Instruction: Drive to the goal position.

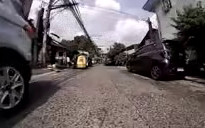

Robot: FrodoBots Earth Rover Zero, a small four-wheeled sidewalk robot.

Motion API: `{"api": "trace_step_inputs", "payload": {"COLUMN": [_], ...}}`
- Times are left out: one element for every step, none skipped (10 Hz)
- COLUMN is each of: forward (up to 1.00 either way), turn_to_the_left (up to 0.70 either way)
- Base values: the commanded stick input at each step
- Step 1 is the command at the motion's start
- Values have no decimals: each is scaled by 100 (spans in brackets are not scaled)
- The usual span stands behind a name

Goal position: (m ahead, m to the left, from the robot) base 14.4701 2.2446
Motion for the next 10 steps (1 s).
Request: {"api": "trace_step_inputs", "payload": {"forward": [70,70,70,70,70,70,70,70,70,70], "turn_to_the_left": [0,0,0,0,0,0,0,0,0,0]}}
